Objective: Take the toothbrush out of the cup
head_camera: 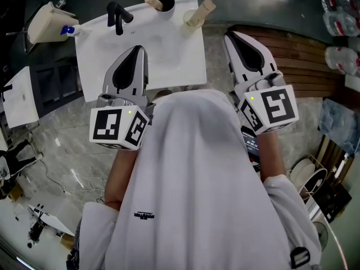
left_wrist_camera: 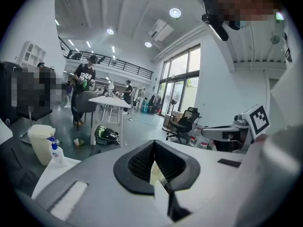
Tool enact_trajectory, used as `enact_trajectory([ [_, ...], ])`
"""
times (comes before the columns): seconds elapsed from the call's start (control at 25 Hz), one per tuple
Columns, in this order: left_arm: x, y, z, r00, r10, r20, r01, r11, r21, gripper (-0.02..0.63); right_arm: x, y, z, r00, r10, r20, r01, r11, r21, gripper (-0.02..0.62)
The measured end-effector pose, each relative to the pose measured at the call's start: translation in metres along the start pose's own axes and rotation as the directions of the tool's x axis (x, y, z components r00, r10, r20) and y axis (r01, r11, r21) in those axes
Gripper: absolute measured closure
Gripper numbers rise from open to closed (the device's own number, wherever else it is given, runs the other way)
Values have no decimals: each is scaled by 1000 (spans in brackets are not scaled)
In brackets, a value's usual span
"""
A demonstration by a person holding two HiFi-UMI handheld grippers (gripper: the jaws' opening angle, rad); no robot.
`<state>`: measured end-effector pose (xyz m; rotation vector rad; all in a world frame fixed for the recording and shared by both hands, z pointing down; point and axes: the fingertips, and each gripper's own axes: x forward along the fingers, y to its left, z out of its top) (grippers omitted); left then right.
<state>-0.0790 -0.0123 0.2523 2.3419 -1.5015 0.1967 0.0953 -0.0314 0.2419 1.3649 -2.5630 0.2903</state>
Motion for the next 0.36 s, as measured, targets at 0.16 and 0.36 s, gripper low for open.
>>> enact_trajectory([
  [0.16, 0, 6, -2, 1000, 5, -8, -6, 1000, -14, 600, 1, -3, 1, 1000, -16, -1, 16, 1000, 11, 580],
  [0.36, 9, 5, -2, 1000, -8, -3, 8, 1000, -4, 600, 2, -5, -1, 1000, -11, -4, 11, 1000, -7, 580],
])
